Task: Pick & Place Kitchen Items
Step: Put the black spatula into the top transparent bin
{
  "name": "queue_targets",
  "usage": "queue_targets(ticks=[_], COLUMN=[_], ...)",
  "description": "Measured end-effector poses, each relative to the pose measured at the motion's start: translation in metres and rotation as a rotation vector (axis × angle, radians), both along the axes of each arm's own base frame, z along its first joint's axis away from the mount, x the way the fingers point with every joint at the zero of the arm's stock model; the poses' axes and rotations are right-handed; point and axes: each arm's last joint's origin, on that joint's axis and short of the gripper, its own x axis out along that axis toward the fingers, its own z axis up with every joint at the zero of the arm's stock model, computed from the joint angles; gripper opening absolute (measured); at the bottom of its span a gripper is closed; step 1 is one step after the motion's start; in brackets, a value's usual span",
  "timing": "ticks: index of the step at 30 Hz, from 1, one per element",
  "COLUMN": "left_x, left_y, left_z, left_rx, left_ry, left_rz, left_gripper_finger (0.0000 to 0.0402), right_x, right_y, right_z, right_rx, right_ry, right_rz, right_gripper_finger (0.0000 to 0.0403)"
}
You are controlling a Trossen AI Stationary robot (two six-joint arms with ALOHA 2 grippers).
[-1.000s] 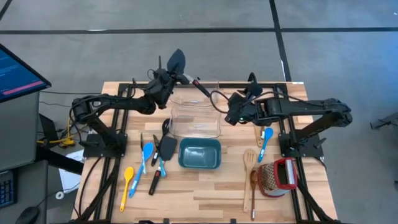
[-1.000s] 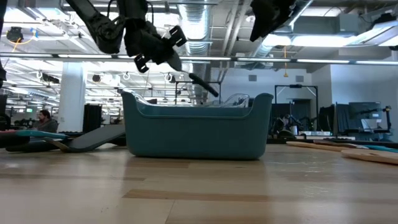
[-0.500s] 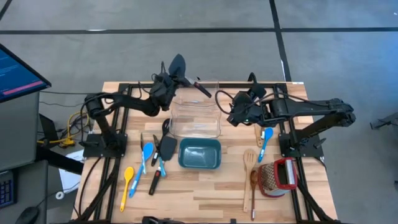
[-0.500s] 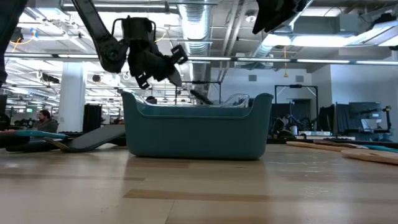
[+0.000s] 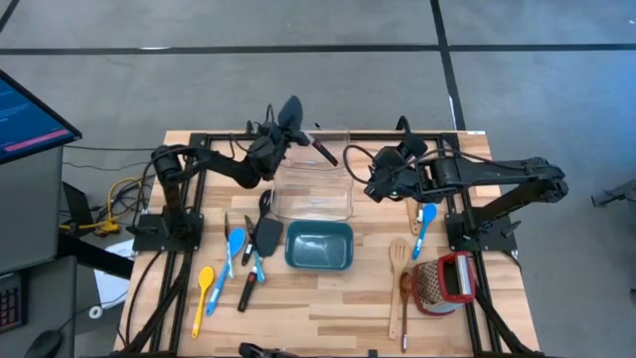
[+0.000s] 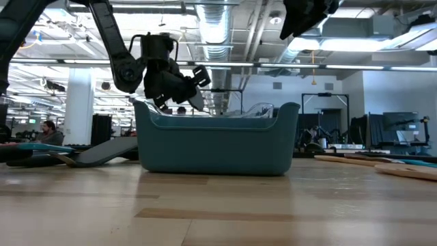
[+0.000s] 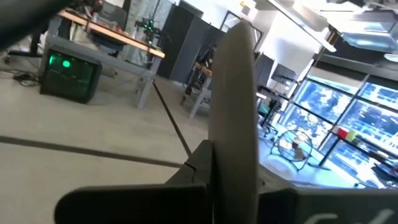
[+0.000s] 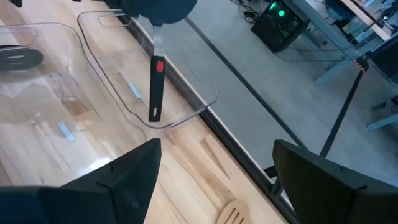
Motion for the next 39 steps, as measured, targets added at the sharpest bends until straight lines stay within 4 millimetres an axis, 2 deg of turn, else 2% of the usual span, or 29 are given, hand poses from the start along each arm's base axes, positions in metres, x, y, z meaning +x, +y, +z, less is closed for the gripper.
queue_targets(ticks=[5,13,19,24,31,39], left_x=[0.005,0.007,0.013,0.015,0.011,0.009], left_y=[0.001,0.001,-0.01,-0.012,-0.011,-0.013], left_z=[0.005,0.003,0.002,0.001,0.0,0.004], left_rx=[0.043,0.053,0.048,0.057,0.065,0.144], left_ry=[0.045,0.118,0.123,0.164,0.259,0.521], left_rz=[-0.028,-0.084,-0.132,-0.119,0.016,0.101], left_gripper_finger=[0.0,0.0007,0.0025,0.0055,0.0119,0.019], right_x=[-0.001,-0.002,-0.002,-0.002,-0.002,-0.002], right_y=[-0.004,-0.005,-0.005,-0.004,-0.002,0.0], right_z=[0.0,-0.001,-0.001,-0.001,-0.001,-0.001], right_rx=[-0.001,-0.003,-0.003,-0.003,-0.003,-0.001], right_ry=[0.008,0.027,0.03,0.03,0.03,0.028], right_rz=[-0.013,-0.016,-0.016,-0.015,-0.005,-0.001], right_gripper_finger=[0.0303,0.0303,0.0303,0.0303,0.0303,0.0303])
